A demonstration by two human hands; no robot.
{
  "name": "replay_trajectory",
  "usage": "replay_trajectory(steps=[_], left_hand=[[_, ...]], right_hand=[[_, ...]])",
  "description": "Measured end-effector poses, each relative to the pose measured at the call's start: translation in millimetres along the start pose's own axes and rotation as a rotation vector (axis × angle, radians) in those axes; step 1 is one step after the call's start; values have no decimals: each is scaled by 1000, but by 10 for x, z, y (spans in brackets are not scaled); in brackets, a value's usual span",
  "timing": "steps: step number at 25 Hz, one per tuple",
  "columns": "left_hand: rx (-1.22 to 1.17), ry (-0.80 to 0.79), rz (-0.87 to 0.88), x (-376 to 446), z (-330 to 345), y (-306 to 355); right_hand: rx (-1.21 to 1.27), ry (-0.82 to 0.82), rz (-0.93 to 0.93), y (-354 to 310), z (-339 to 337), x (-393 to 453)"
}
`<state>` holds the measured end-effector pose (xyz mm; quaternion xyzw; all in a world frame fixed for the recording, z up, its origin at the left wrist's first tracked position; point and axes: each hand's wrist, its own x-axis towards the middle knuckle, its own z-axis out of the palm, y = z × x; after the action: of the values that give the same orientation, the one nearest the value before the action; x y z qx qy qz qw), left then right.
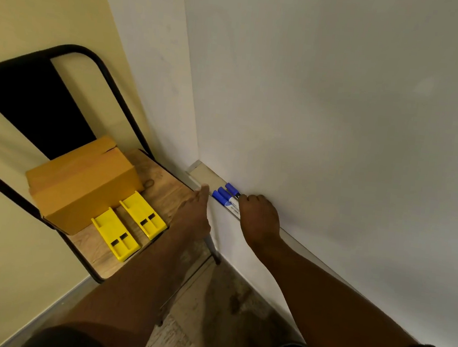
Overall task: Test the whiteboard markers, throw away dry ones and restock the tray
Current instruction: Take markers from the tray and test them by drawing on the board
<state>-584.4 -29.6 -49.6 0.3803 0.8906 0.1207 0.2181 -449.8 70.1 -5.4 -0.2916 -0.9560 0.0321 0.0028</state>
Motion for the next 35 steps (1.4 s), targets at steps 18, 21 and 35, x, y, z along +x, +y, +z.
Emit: replay_trajectory(steps=[18,21,35], left_hand=[[-91,17,65,-206,-59,49],[-98,101,175,-500,84,206],[-38,-41,797,-1918,1182,1775]], right_hand=[[160,274,65,345,328,-1352],[137,285,178,480,334,-1824],[111,424,696,972,316,-3649]])
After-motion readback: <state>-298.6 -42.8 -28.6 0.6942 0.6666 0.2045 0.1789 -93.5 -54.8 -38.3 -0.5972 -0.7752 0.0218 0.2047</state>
